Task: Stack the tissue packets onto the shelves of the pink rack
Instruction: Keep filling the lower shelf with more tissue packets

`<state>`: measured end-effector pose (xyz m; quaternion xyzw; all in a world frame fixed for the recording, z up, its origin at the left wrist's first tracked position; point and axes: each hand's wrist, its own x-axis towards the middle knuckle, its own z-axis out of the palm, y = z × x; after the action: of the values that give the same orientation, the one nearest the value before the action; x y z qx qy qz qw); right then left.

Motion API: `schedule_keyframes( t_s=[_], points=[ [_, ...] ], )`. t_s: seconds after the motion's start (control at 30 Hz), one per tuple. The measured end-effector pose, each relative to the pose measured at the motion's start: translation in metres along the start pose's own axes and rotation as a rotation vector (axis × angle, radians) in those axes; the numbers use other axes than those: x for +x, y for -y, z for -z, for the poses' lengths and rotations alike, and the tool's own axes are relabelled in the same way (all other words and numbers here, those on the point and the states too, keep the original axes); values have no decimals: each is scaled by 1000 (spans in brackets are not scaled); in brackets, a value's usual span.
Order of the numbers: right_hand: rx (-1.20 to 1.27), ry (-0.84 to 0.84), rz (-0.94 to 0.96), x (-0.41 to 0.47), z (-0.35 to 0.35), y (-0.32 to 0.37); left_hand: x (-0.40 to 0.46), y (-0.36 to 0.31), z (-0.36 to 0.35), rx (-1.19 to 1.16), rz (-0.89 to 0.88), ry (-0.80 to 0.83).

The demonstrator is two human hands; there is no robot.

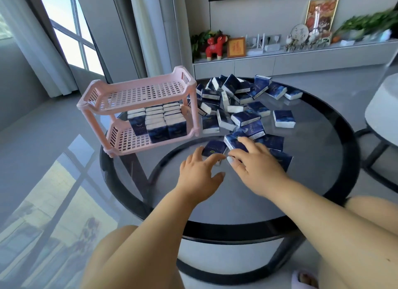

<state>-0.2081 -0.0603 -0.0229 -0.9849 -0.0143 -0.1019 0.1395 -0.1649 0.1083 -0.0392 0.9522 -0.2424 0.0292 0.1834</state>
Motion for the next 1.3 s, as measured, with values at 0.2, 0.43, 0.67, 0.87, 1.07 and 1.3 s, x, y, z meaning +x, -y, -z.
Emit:
schedule_keyframes(
  t_s=[0.2, 0.43, 0.67, 0.87, 1.07, 1.3],
  points=[
    [124, -169, 112, -23, -5, -5, -5, -2, -2, -92, 16, -112],
    [419, -322, 25, -25, -1, -13, -18, 9, 3, -111, 69, -187],
    [455, -346, 17, -23, -6, -11, -12, 1, 2, -80, 3, -50],
    [472, -363, 34, -21, -8, -11, 12, 7, 6, -149, 24, 96],
    [521, -398, 77, -18, -7, -12, 10, 11, 5, -257, 18, -71],
    [1122, -406, -59, -24, 6, -3, 0, -6, 27, -1165, 363, -151]
  ],
)
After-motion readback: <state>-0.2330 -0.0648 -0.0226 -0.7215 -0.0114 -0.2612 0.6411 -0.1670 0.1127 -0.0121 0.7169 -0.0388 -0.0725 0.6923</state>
